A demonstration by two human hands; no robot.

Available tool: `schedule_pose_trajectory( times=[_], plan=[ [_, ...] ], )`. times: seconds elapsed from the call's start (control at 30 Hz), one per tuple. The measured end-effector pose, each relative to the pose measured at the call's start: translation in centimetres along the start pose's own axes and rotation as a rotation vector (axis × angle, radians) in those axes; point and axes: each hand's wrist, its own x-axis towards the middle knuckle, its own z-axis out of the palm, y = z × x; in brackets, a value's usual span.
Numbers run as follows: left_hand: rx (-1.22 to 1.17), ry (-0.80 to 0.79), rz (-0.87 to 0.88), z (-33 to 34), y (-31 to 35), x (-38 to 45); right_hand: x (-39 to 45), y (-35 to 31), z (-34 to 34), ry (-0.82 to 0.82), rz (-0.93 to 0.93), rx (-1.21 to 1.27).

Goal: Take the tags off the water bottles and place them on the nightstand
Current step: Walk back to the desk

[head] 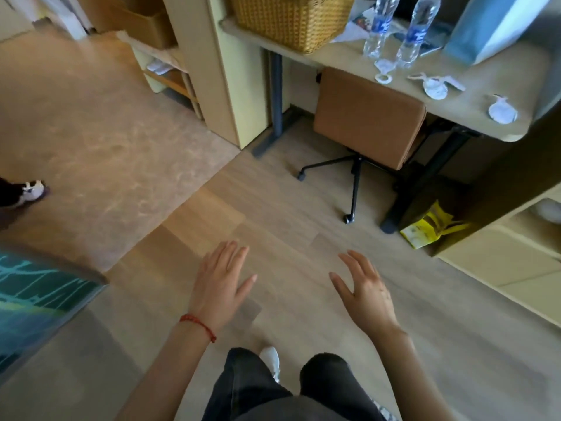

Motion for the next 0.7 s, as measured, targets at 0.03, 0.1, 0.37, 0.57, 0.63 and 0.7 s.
schedule_pose_trajectory(
  times=[0.03, 0.1, 0.37, 0.57, 0.63, 0.7],
  plan=[
    [-0.006, 0.002, 0.031, 0.0, -0.2, 1.3, 0.6, 0.0, -0.2, 0.028, 0.023, -0.002],
    [-0.031, -0.013, 0.071, -0.3, -0.1, 3.9, 1.6, 0.2, -0.6, 0.069, 0.068, -0.018],
    [-0.043, -0.031, 0.226, 0.2, 2.6, 15.3, 9.0, 3.0, -2.3, 0.162, 0.174, -0.038],
    [-0.020, 0.026, 0.281, 1.0, 4.7, 26.0, 18.7, 6.2, -4.4, 0.202, 0.178, -0.026],
    [-0.025, 0.045, 0.276, 0.6, 5.4, 29.4, 22.0, 7.0, -6.0, 0.204, 0.163, -0.026],
    [-0.025, 0.046, 0.269, -0.3, 6.4, 32.7, 25.4, 7.7, -7.8, 0.204, 0.123, -0.023]
  ],
)
